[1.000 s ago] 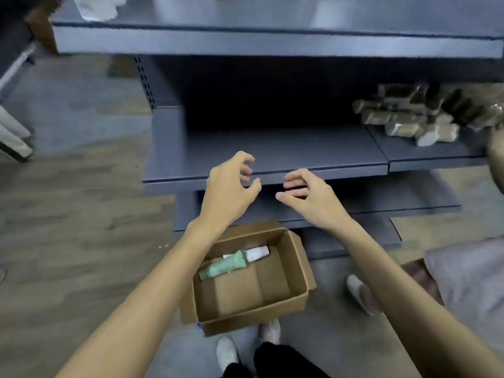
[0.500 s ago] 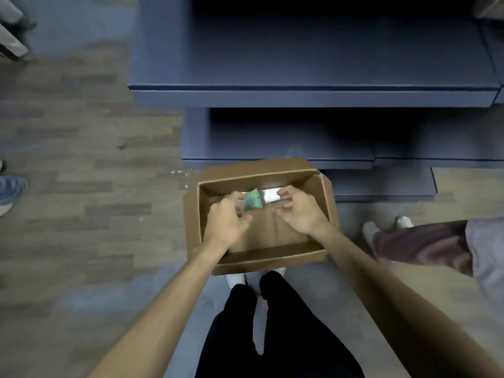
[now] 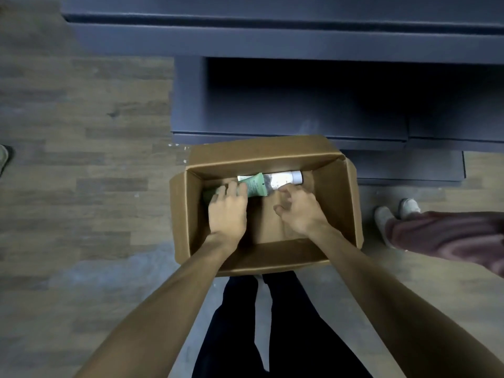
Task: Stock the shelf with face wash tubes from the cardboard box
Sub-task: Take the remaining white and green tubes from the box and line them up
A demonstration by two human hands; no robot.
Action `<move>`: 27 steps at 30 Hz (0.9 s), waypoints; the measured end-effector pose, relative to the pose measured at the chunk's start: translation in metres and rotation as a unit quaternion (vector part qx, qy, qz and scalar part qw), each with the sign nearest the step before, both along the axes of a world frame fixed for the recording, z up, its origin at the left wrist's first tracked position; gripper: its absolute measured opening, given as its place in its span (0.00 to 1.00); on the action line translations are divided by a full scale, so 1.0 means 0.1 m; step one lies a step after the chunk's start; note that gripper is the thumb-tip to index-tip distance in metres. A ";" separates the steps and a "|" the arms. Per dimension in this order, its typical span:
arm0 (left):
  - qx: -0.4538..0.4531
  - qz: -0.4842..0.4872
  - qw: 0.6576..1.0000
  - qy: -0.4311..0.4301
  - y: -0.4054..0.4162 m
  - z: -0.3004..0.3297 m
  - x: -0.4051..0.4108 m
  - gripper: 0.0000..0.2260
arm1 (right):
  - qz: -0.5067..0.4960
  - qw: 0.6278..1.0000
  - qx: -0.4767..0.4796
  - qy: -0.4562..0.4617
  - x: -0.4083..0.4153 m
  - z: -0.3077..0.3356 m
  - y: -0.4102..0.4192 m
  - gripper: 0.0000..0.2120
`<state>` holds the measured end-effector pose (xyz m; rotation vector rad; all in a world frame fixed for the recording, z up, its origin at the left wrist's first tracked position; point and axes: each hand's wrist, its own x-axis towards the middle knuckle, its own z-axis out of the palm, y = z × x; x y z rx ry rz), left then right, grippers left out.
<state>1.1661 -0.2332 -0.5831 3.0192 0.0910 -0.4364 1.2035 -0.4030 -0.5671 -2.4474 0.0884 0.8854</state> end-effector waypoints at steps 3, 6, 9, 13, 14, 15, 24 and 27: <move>0.045 -0.052 0.998 -0.001 0.01 -0.20 0.11 0.29 | -0.014 1.000 0.010 -0.001 -0.02 -0.10 -0.01 0.21; 0.066 -0.086 0.994 -0.002 0.01 -0.30 0.21 0.33 | -0.021 1.000 0.022 -0.007 -0.02 -0.18 -0.02 0.21; 0.060 -0.094 0.994 -0.002 0.03 -0.38 0.22 0.26 | -0.023 0.999 0.027 -0.012 0.01 -0.21 -0.03 0.20; 0.060 -0.084 0.994 -0.025 0.09 -0.40 0.18 0.20 | -0.012 0.999 0.013 -0.044 0.10 -0.19 -0.01 0.20; 0.068 -0.086 0.994 -0.031 0.11 -0.40 0.18 0.20 | -0.005 0.999 0.004 -0.050 0.13 -0.18 0.00 0.20; 0.075 -0.086 0.993 -0.031 0.12 -0.40 0.18 0.20 | 0.003 0.998 -0.005 -0.055 0.16 -0.17 0.01 0.20; 0.036 0.010 0.995 -0.093 0.10 -0.41 0.15 0.15 | 0.141 0.971 -0.097 -0.170 0.19 -0.38 0.09 0.20; 0.011 0.035 0.995 -0.096 0.09 -0.39 0.15 0.19 | 0.180 0.954 -0.118 -0.209 0.20 -0.51 0.08 0.23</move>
